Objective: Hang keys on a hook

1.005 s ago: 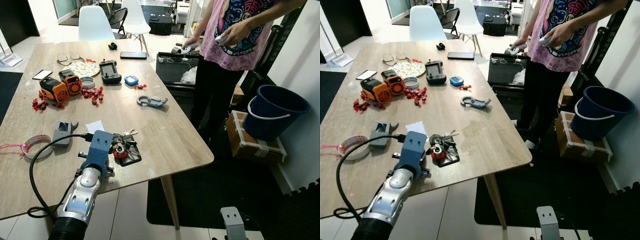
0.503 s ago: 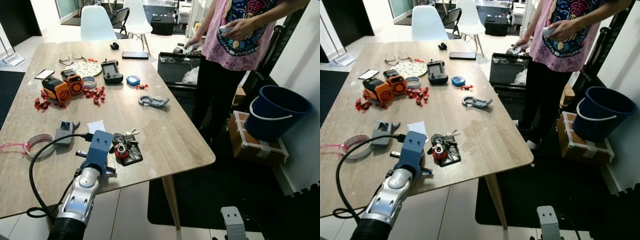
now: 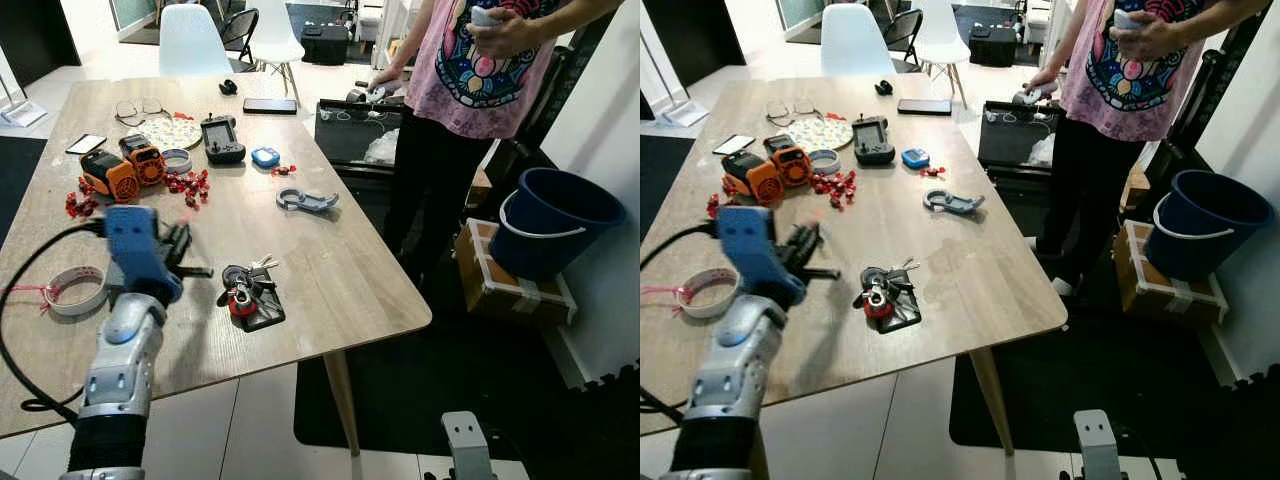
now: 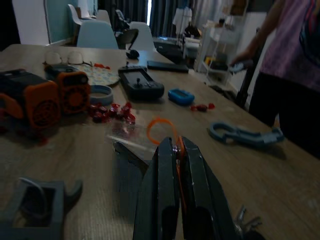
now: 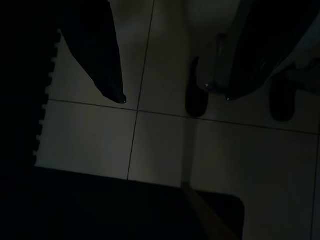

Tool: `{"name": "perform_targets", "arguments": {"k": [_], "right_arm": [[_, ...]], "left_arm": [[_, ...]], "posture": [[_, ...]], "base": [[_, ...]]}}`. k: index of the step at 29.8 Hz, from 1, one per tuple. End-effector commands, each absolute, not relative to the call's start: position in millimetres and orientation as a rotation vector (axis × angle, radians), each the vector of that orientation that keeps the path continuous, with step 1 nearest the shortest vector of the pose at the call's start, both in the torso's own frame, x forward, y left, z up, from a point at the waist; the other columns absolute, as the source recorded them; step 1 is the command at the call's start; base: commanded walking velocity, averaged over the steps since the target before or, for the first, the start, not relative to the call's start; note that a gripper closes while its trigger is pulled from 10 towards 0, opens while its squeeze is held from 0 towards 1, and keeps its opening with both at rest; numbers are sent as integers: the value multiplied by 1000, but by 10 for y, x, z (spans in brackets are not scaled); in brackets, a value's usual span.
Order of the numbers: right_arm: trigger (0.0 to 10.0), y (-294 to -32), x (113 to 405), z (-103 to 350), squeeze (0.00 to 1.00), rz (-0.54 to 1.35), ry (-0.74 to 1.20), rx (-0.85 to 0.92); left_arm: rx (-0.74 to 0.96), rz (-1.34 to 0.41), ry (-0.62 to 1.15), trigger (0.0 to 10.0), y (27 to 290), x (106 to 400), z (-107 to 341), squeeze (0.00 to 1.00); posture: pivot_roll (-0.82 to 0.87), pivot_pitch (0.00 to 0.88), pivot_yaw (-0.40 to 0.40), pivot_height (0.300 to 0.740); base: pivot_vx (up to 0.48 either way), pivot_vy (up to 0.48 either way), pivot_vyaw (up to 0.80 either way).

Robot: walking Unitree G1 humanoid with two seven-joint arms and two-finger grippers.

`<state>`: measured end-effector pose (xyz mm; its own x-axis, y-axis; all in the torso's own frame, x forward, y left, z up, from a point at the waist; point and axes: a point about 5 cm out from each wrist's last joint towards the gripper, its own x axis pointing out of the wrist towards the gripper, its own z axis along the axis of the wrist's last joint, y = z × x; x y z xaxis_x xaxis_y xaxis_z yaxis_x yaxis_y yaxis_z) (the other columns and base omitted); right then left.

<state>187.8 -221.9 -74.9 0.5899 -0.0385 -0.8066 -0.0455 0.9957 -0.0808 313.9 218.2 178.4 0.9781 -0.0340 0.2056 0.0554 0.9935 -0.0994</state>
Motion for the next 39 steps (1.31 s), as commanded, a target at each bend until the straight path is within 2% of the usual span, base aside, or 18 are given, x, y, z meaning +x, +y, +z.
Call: {"name": "perform_targets", "arguments": {"k": [1,13,15,17,18,20,21,24,26,28,29,32,39], "right_arm": [[10000,-2252,1871,-746,0,-13,940,-95],[10000,-2256,1881,-740,0,-11,937,-98],[10000,-2257,1882,-739,0,-11,937,-98],[10000,-2255,1884,-739,0,-11,937,-97],[10000,-2255,1884,-739,0,-11,937,-97],[10000,-2253,1884,-738,0,-11,936,-96],[10000,-2253,1884,-738,0,-11,936,-96],[10000,-2251,1882,-740,0,-11,936,-94],[10000,-2251,1882,-740,0,-12,936,-94],[10000,-2250,1876,-743,0,-12,938,-93],[10000,-2250,1876,-743,0,-12,938,-93],[10000,-2249,1873,-745,0,-10,939,-93],[10000,-2242,1875,-745,0,-7,938,-93]], "left_arm": [[-130,-58,-255,0,2259,3127,1879,0],[-155,-172,-261,0,2355,3037,1846,0],[-189,-242,-243,0,2353,3014,1833,0],[-221,-429,-219,0,2299,2911,1811,0],[-221,-429,-219,0,2299,2911,1811,0],[-232,-594,-185,0,2243,2795,1787,0],[-232,-594,-185,0,2243,2795,1787,0],[-262,-843,-44,0,2176,2560,1699,0],[-268,-879,-14,0,2169,2518,1680,0],[-232,-1021,134,0,2161,2300,1538,0],[-232,-1021,134,0,2161,2300,1538,0],[-209,-1101,290,0,2182,2107,1372,0],[-113,-1114,527,0,2278,1896,1062,0]], "posture": [[65,32,-40,740],[64,28,-42,740],[64,28,-43,740],[64,29,-42,740],[64,29,-42,740],[65,30,-41,740],[65,30,-41,740],[65,30,-40,740],[65,30,-40,740],[67,30,-40,740],[67,30,-40,740],[68,32,-42,740],[70,34,-45,740]], "base": [[0,0,0],[0,0,0],[0,0,0],[0,0,0],[0,0,0],[0,0,0],[0,0,0],[0,0,0],[0,0,0],[0,0,0],[0,0,0],[0,0,0],[0,0,0]]}}
